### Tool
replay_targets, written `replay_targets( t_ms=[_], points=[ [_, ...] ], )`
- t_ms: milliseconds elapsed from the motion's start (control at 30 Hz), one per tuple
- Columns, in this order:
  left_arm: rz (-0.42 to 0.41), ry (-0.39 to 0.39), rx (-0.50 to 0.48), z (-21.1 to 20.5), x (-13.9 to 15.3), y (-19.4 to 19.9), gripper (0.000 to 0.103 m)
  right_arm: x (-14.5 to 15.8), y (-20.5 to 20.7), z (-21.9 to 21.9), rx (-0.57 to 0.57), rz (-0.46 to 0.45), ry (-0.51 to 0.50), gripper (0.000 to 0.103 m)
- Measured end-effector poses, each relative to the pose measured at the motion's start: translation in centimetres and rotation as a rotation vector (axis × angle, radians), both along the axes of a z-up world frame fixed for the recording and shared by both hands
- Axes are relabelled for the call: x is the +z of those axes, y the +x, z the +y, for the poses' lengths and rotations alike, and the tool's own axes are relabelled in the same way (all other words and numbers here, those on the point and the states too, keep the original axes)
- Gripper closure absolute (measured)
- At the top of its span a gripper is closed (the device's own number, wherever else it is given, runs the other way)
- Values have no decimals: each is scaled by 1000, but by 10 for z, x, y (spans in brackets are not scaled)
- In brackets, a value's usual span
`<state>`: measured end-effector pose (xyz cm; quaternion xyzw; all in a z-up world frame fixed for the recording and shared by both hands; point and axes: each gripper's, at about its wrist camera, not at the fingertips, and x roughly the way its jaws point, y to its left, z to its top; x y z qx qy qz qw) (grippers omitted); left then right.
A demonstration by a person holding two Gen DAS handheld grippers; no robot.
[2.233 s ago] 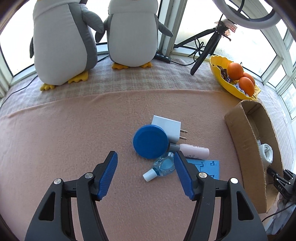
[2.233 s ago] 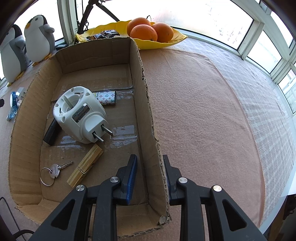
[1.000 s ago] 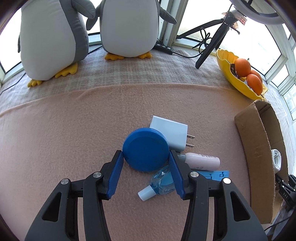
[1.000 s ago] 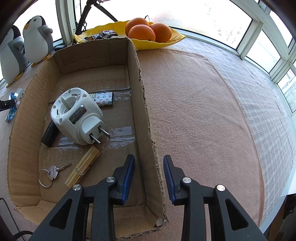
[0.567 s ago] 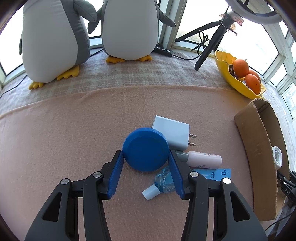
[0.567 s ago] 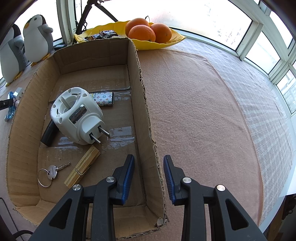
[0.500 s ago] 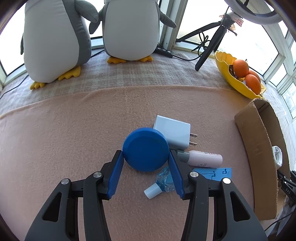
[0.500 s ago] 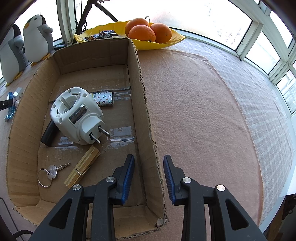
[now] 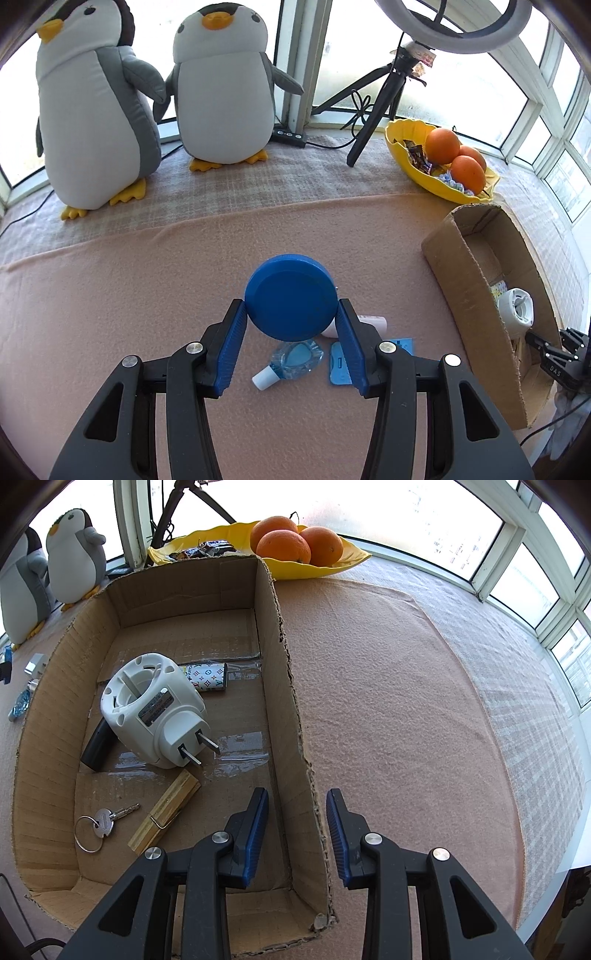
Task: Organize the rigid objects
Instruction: 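Move the left gripper to the blue round lid and close on it, then carry the blue lid into the box and open the left gripper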
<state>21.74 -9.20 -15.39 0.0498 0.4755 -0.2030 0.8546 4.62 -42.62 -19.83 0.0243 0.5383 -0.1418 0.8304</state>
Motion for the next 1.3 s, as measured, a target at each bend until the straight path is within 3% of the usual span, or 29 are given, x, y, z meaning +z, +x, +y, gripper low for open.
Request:
replay_targets(
  t_ms=[367, 767, 1000, 1300],
  points=[
    [-33, -24, -183, -88, 27, -15, 55, 1, -1, -1, 3, -7, 6, 74],
    [-46, 81, -333, -183, 13, -26, 55, 0, -3, -5, 3, -17, 25, 74],
    [-37, 142, -369, -211, -1, -29, 55, 0, -3, -8, 6, -17, 31, 74],
    [-7, 148, -359, -216, -6, -28, 55, 0, -3, -7, 9, -17, 26, 74]
  ],
)
